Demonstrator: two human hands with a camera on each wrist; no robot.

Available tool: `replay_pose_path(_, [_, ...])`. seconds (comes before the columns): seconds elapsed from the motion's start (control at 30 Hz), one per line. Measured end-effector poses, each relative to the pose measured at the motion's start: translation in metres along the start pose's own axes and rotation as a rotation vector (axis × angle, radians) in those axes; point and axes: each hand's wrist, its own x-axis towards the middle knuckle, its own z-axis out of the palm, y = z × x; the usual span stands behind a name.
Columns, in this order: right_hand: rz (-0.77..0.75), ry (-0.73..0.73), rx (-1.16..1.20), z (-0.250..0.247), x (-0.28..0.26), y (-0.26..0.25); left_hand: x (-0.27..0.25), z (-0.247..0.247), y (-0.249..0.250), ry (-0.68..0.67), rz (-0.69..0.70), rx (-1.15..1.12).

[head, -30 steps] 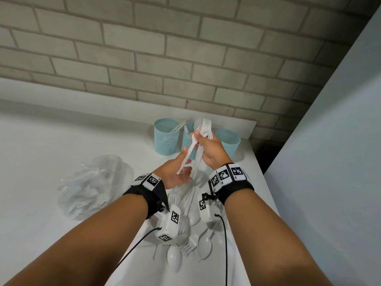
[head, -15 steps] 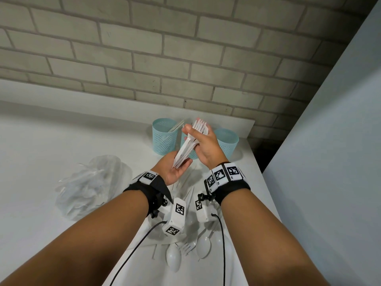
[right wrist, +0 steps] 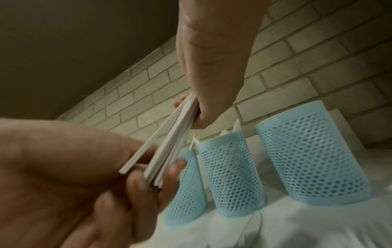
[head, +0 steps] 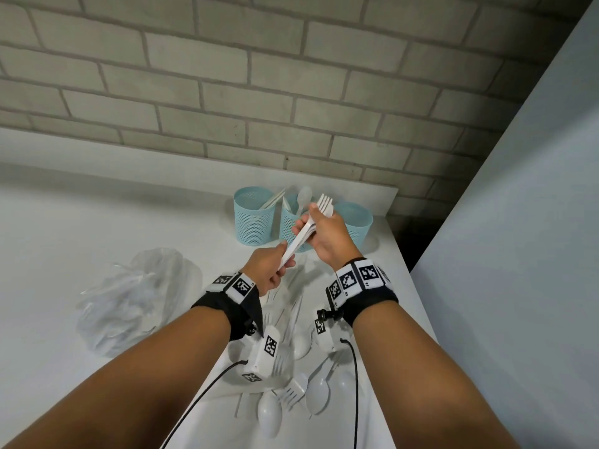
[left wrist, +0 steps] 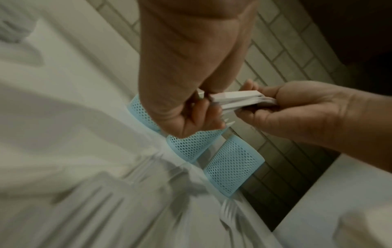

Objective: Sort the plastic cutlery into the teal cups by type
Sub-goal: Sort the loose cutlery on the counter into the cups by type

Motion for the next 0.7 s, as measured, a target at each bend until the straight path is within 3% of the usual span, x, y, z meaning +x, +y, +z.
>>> replay_pose_path(0.2, [-0.28, 0.301, 0.119, -0.025, 0.027, -0.052, 0.003, -0.009, 0.007, 0.024, 0.082, 0.233])
replay_pose_path(0.37, [-0.469, 0.44, 0.105, -0.039, 0.052, -0.082, 0.015, -0.015, 0.003, 0.049, 0.147, 0.517])
replay_pose_path(0.47, [-0.507, 0.479, 0.037, -0.048, 0.068, -0.076, 0.02, -0.014, -0.001, 0.035, 0.123, 0.735])
replay_pose_path(0.7, [-0.45, 0.507, -0.286, -0.073, 0.088, -0.033, 0.022, -0.006, -0.009, 0.061, 0.084, 0.972])
